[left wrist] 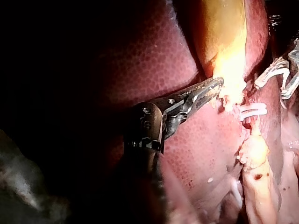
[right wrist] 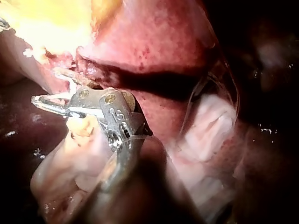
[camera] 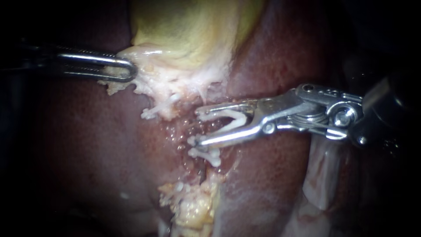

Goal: Clipping third clip right tube

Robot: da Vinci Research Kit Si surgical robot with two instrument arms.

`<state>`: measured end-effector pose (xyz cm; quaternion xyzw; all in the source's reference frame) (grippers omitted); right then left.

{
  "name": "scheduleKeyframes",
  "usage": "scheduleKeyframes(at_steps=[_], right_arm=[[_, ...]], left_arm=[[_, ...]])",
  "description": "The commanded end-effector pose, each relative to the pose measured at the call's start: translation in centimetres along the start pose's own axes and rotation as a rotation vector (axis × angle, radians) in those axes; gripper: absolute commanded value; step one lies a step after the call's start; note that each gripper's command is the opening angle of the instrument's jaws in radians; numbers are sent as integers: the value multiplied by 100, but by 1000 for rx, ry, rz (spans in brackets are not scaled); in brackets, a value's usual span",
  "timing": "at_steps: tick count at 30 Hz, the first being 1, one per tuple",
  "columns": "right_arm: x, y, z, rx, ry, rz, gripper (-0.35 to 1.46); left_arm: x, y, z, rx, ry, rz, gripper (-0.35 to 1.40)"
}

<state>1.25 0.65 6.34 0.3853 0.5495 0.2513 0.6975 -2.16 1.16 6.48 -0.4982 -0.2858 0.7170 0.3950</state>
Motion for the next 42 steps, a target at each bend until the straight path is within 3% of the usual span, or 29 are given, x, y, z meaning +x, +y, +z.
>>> scheduleKeyframes(at_steps=[1, 8, 19, 25, 36, 42], right_arm=[[-3, 4, -2, -3, 2, 10, 47], [-25, 35, -7, -42, -27, 27, 48], [-54, 72, 2, -71, -30, 44, 49], [-58, 87, 10, -64, 12, 70, 50], [-51, 90, 32, -18, 133, 135, 50], [-42, 83, 35, 10, 154, 145, 50]], left_arm=[[0, 0, 0, 0, 0, 0, -35], [0, 0, -1, 0, 0, 0, -35], [0, 1, -1, 0, 0, 0, -35], [0, 1, -1, 0, 0, 0, -35], [0, 1, -1, 0, 0, 0, -35], [0, 1, -1, 0, 0, 0, -35]])
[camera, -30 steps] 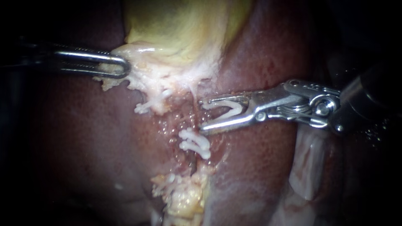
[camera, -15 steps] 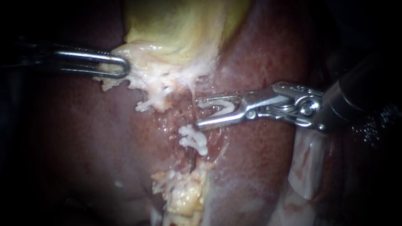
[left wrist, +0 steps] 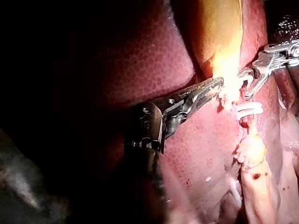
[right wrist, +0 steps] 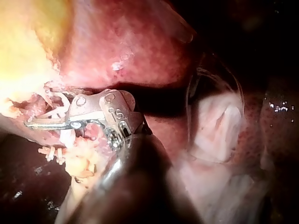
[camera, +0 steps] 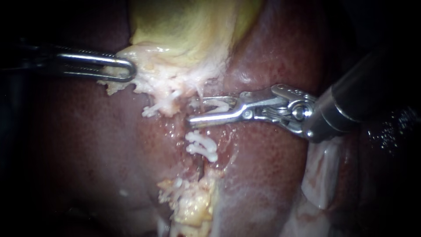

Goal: Clipping third clip right tube

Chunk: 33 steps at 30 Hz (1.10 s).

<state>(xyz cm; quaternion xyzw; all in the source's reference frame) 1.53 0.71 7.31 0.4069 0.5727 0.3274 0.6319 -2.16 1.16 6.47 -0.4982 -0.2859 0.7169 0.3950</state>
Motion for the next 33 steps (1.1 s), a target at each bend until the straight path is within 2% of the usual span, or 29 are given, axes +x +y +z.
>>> scheduleKeyframes(at_steps=[1, 4, 19, 25, 33], right_arm=[[2, -3, 0, 9, 1, 2, 50], [6, -11, 0, 35, 10, 18, 50], [27, -70, 1, 134, -22, 39, 45], [31, -81, 2, 184, -53, 51, 42], [36, -85, 1, 182, -50, 54, 28]], left_arm=[[0, 0, 0, 0, 0, 0, -35], [0, -1, 0, -1, -1, 0, -35], [0, -2, -1, 2, 1, 0, -35], [0, -3, -1, 2, 1, 0, -35], [0, -2, -1, 2, 1, 0, -35]])
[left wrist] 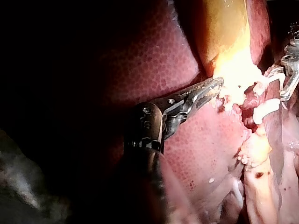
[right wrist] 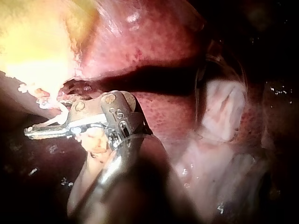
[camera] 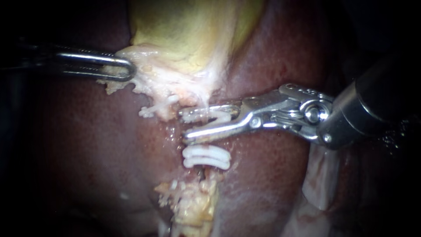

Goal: Clipping third clip right tube

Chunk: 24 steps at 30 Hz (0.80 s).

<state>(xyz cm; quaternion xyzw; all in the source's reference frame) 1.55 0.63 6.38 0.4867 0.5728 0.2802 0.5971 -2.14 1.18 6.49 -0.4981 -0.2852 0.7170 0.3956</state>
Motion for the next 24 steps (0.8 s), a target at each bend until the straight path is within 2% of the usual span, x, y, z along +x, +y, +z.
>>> scheduleKeyframes(at_steps=[1, 7, 9, 10, 24], right_arm=[[0, 0, 0, -9, 6, -1, 25], [-1, 0, -1, -33, 22, -2, -8], [-2, 0, -1, -33, 22, 9, -32], [-2, 1, -2, -32, 22, 21, -35], [-13, 8, -2, -42, 26, 31, -35]], left_arm=[[0, 0, 0, 0, 0, 0, -35], [0, 0, 0, 0, 0, 0, -35], [0, 0, 0, 0, 0, 0, -35], [0, 0, 0, 0, 0, 0, -35], [0, 0, 0, 0, 0, 0, -35]])
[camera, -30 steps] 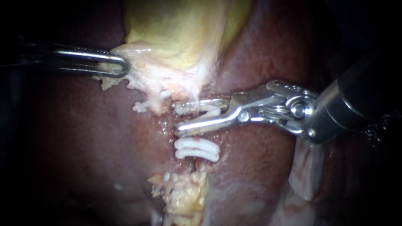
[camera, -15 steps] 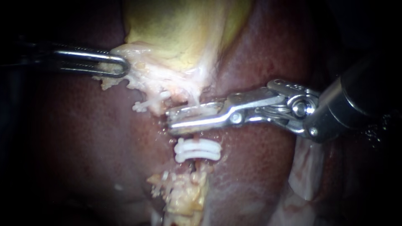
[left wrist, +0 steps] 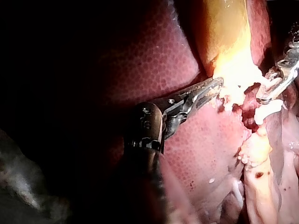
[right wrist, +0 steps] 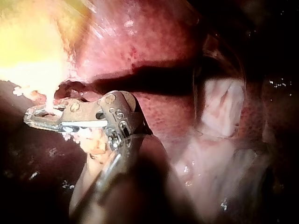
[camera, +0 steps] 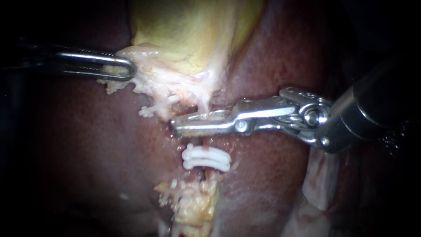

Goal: Clipping third clip right tube

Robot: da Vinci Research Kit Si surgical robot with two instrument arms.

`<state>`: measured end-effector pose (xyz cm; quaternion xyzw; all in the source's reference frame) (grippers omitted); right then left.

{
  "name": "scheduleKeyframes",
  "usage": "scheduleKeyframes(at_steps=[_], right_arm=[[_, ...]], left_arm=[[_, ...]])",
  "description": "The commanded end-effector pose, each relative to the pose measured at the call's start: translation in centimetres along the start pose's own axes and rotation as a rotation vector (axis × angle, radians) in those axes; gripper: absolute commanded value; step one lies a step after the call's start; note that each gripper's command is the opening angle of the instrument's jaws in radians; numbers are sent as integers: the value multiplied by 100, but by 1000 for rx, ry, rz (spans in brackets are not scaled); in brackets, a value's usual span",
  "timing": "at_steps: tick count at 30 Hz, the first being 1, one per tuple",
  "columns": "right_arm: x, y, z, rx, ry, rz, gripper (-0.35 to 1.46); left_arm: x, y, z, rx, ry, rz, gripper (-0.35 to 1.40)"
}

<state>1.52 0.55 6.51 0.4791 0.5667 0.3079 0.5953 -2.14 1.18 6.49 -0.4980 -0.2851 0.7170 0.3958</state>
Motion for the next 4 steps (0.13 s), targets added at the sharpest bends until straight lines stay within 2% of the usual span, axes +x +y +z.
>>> scheduleKeyframes(at_steps=[1, 4], right_arm=[[0, 0, 0, 0, 0, -1, -35], [-1, 2, 0, 0, 0, -1, -35]], left_arm=[[0, 0, 0, 0, 0, 0, -35], [0, 0, 0, 0, 0, 0, -35]])
